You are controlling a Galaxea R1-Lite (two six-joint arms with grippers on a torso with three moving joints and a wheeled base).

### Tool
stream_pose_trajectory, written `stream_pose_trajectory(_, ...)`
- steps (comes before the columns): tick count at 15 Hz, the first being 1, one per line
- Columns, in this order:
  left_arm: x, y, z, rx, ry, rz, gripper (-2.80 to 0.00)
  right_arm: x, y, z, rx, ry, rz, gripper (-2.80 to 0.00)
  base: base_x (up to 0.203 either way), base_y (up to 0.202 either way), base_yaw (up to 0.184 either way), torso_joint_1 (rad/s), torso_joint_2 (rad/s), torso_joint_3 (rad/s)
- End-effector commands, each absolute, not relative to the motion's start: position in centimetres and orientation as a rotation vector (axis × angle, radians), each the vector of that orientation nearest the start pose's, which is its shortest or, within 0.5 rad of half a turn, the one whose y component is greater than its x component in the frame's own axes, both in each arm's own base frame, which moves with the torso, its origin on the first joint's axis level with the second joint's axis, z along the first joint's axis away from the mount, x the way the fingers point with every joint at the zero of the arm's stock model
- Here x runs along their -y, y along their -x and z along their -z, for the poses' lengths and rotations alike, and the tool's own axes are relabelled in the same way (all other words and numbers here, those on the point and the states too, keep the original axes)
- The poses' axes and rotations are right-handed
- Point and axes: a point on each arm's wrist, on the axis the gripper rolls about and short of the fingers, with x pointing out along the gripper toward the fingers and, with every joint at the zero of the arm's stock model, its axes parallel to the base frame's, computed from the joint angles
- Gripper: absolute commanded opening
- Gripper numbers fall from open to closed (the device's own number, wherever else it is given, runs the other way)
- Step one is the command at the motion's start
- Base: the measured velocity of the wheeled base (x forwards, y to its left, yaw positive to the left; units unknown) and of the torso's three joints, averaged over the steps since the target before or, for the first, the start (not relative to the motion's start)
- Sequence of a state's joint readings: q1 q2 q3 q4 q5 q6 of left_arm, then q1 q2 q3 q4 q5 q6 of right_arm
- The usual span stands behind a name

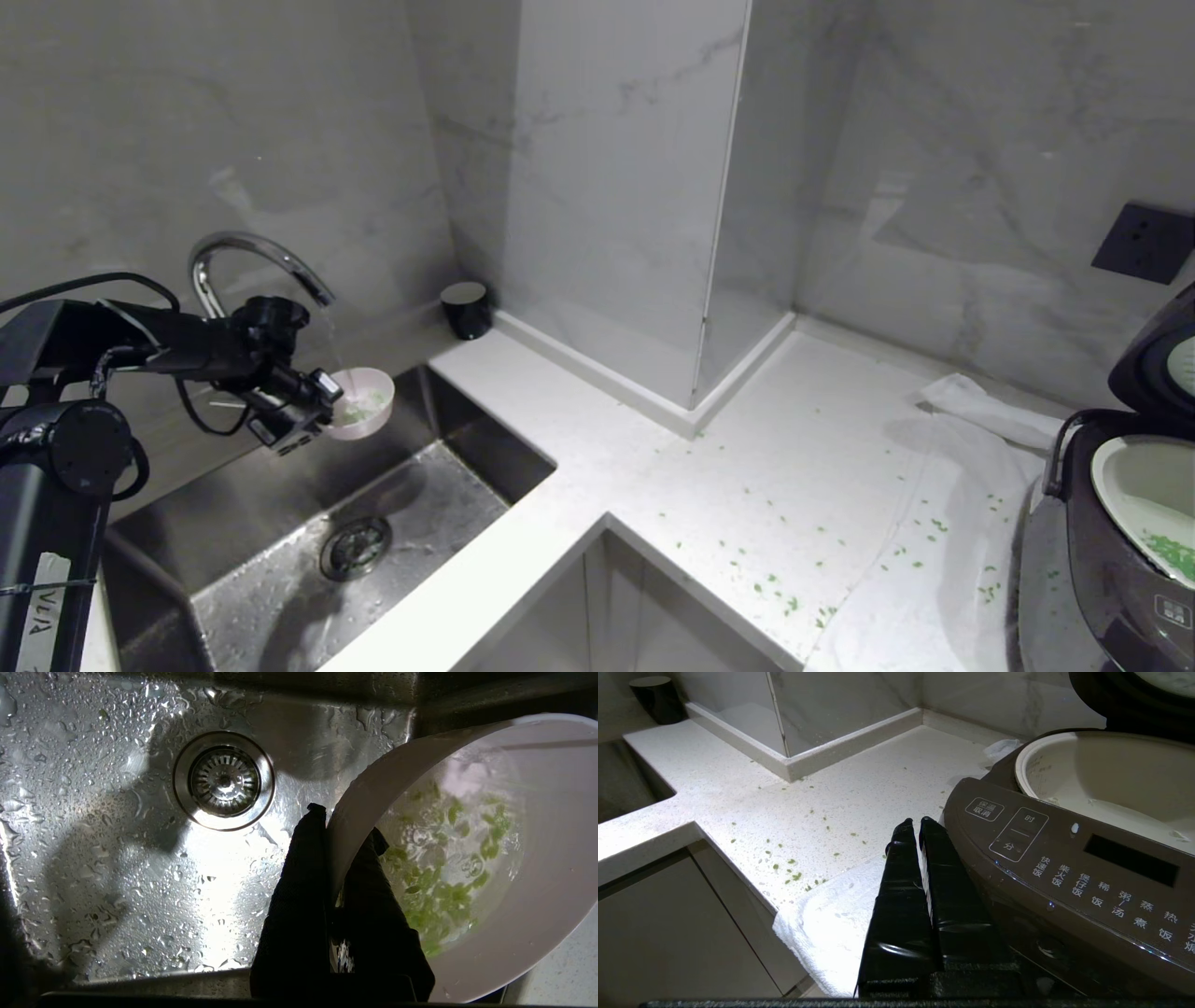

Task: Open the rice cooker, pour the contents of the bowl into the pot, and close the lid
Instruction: Fill a bowl with water from the tap

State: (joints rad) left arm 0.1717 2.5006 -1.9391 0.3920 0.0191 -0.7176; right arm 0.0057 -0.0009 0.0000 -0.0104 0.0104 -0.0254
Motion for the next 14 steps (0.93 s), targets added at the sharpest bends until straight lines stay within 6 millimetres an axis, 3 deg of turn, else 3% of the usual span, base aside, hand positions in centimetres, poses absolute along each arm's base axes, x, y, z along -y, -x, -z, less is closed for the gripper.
stream_pose_trajectory(1, -8.45, -48.05, -6.70, -0.849, 0.737, -0.516, -2.80, -0.01, 2.27, -7.62, 0.009, 0.026, -0.017, -2.80, 0.000, 0.000, 0.000, 0.000, 0.00, 0.000)
stream_pose_trajectory(14, -8.05, -48.21, -7.03, -0.837, 0.728, -0.506, -2.80, -0.01, 2.28, -7.61, 0.011, 0.026, -0.017, -2.80, 0.000, 0.000, 0.000, 0.000, 0.00, 0.000)
